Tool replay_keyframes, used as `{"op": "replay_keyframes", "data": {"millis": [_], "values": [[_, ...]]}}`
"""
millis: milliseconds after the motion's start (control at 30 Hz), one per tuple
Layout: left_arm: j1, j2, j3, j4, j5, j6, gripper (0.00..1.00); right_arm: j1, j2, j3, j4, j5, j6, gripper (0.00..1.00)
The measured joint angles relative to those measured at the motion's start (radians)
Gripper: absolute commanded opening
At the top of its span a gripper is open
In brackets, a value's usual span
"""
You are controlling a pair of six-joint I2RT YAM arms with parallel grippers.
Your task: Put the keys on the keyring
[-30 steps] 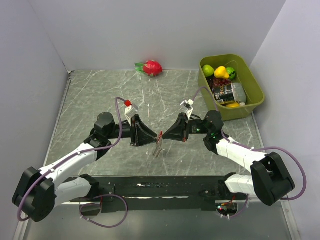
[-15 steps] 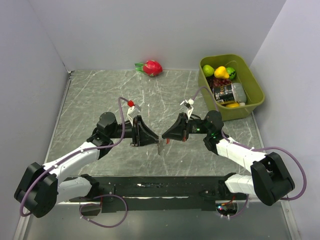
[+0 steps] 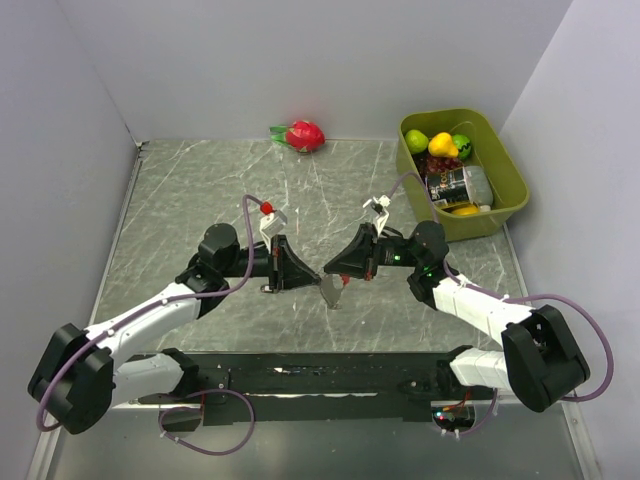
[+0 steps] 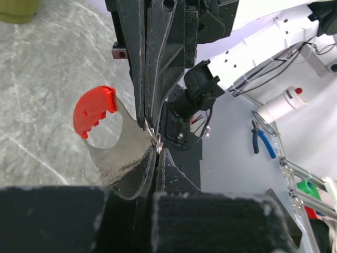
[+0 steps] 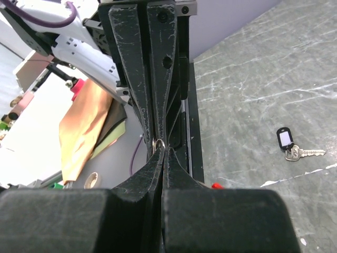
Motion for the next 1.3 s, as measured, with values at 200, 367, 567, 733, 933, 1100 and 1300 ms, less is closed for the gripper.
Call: {"op": "replay_keyframes", "data": {"millis": [200,367,567,733,933,1100,1300], "values": [[-0.002,-0.050,0.009,-0.082,-0.057,0.044,0.02,0.000,-0.006,0.000,0.002,0.033,0.014,0.00],[-0.007,-0.081,0.011,-0.121,-0.112,0.069,0.04,0.000,-0.006,-0.002,0.008,0.060,0.046,0.00],[-0.029,-0.097,0.024,-0.174,-0.182,0.101,0.13,0.000,0.001,-0.002,0.020,0.089,0.089,0.00],[-0.042,-0.115,0.033,-0.219,-0.229,0.127,0.33,0.000,0.006,-0.002,0.021,0.119,0.103,0.00],[-0.045,-0.167,0.033,-0.254,-0.263,0.134,0.47,-0.001,0.001,-0.002,-0.033,0.159,0.082,0.00],[-0.045,-0.191,0.033,-0.244,-0.237,0.129,0.51,-0.003,0.001,-0.002,-0.063,0.172,0.072,0.00],[-0.045,-0.159,0.033,-0.224,-0.205,0.104,0.57,-0.005,0.001,-0.002,-0.056,0.169,0.071,0.00]]}}
